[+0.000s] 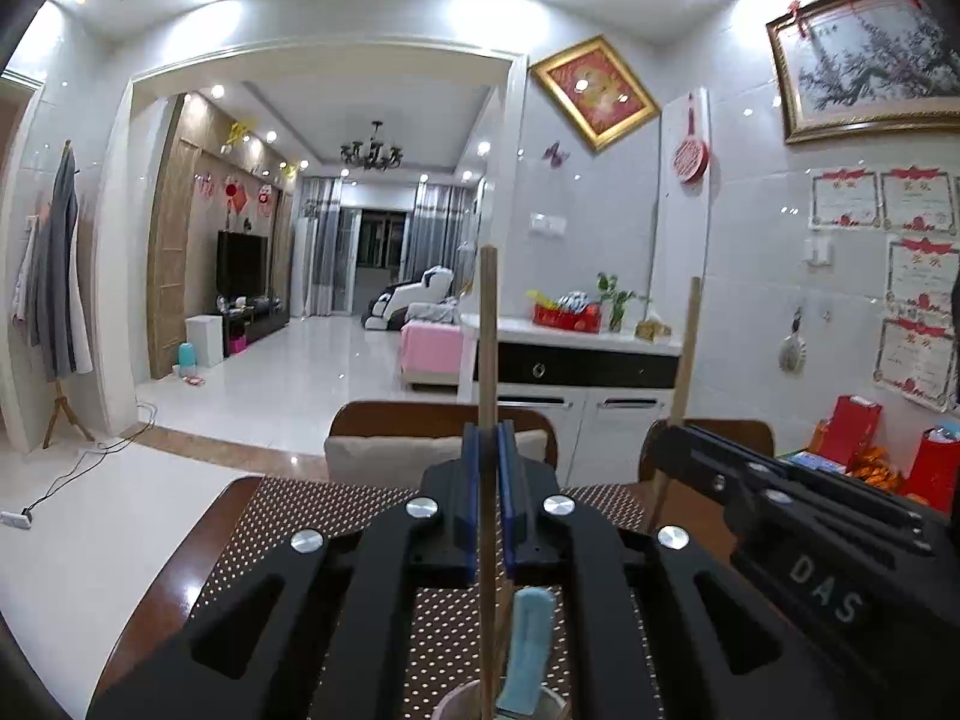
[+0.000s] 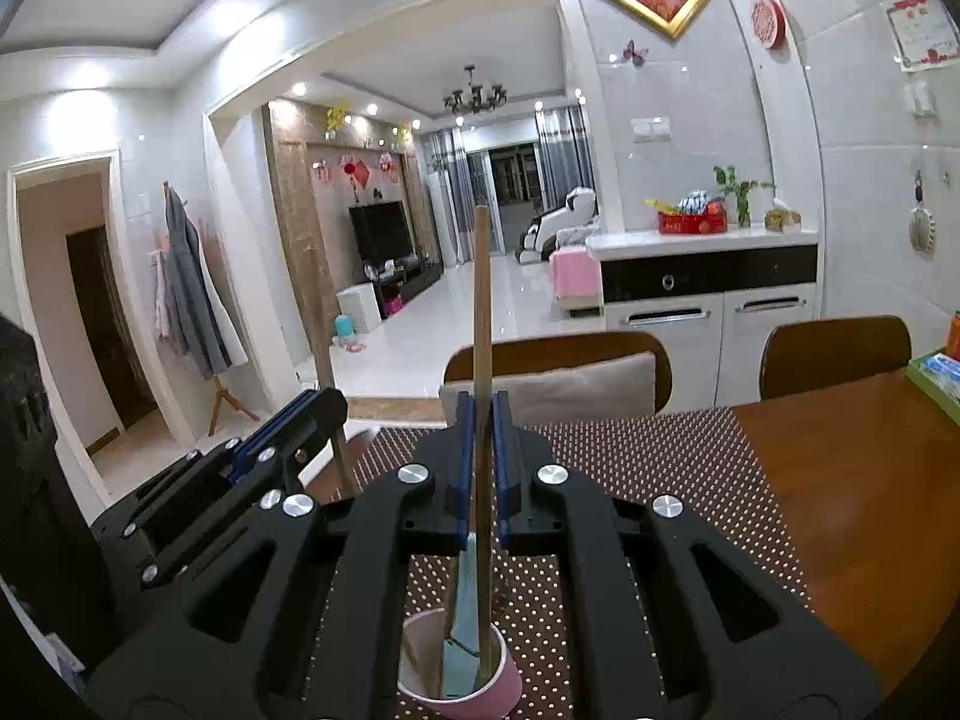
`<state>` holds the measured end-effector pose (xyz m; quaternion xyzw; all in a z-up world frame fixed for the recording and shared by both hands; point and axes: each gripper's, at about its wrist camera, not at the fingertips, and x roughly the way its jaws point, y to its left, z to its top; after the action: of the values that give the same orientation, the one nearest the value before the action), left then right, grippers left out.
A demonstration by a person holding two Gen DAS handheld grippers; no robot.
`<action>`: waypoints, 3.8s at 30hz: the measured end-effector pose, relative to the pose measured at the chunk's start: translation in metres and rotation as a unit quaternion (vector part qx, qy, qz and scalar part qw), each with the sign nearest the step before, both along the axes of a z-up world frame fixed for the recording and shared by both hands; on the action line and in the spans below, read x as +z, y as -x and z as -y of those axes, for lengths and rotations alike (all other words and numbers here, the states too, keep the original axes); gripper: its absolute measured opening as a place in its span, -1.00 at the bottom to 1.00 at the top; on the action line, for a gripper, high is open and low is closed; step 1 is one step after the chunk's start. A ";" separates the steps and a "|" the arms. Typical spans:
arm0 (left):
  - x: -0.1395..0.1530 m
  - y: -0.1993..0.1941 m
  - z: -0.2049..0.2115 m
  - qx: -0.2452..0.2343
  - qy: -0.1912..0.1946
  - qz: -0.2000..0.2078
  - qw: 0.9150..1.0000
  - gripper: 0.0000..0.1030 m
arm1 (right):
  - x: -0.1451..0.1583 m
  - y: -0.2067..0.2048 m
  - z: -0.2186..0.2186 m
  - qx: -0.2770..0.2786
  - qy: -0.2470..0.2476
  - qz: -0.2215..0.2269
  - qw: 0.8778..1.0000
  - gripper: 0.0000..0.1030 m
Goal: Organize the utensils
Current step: 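Carry both chopsticks toward the pink cup and lower them in, then open both grippers to release the chopsticks into the pink cup, then move both grippers back over the chopstick bundle, then grasp a chopstick with the right gripper while the left gripper grasps another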
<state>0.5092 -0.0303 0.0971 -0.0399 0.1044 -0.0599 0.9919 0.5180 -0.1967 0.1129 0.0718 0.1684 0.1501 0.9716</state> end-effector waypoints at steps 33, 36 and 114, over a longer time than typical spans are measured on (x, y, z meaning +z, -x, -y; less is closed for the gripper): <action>-0.034 0.085 -0.023 0.016 -0.056 -0.068 0.996 -0.19 | -0.031 0.088 0.020 0.008 0.001 -0.076 0.997 -0.04; -0.030 0.108 -0.026 0.011 -0.054 -0.062 0.997 -0.12 | -0.027 0.106 0.020 0.009 0.008 -0.072 0.997 0.06; -0.217 0.171 -0.004 -0.058 -0.111 -0.340 0.932 0.48 | -0.222 0.152 0.005 0.058 0.061 -0.283 0.956 -0.89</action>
<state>0.3377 -0.0263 -0.1198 0.0587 0.4438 -0.0882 0.8898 0.3658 -0.2018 -0.1094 0.0415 0.4489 0.1692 0.8764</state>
